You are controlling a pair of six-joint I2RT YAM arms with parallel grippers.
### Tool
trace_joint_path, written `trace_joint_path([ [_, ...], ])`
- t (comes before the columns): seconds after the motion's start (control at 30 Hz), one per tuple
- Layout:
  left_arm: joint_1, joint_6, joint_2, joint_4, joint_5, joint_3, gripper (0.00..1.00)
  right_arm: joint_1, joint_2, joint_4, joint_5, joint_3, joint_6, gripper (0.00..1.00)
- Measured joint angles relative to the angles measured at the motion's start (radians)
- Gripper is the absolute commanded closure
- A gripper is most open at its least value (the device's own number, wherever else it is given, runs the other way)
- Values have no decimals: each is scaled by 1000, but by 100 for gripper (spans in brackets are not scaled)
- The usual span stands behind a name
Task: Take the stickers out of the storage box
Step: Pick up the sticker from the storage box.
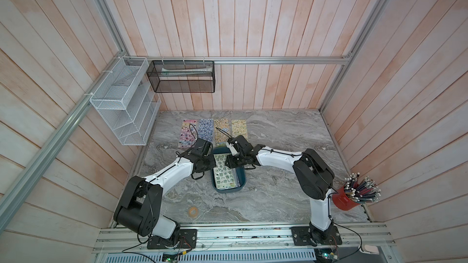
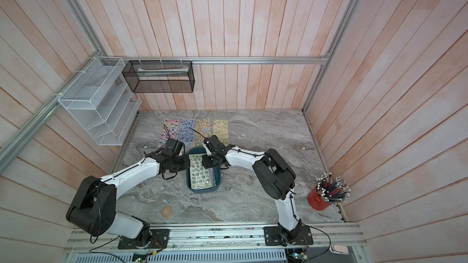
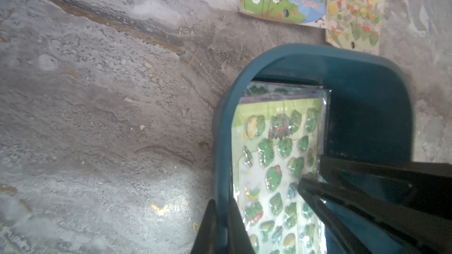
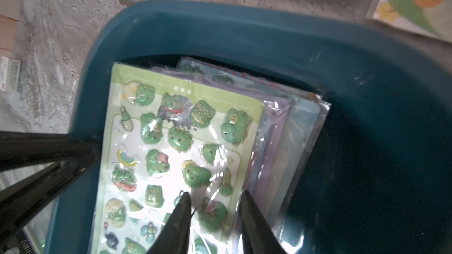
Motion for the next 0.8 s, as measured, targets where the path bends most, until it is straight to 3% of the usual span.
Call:
trace_joint_path([
  [0.8, 1, 0, 7, 6, 10, 0, 94, -34, -106, 39, -93, -92, 49, 93],
])
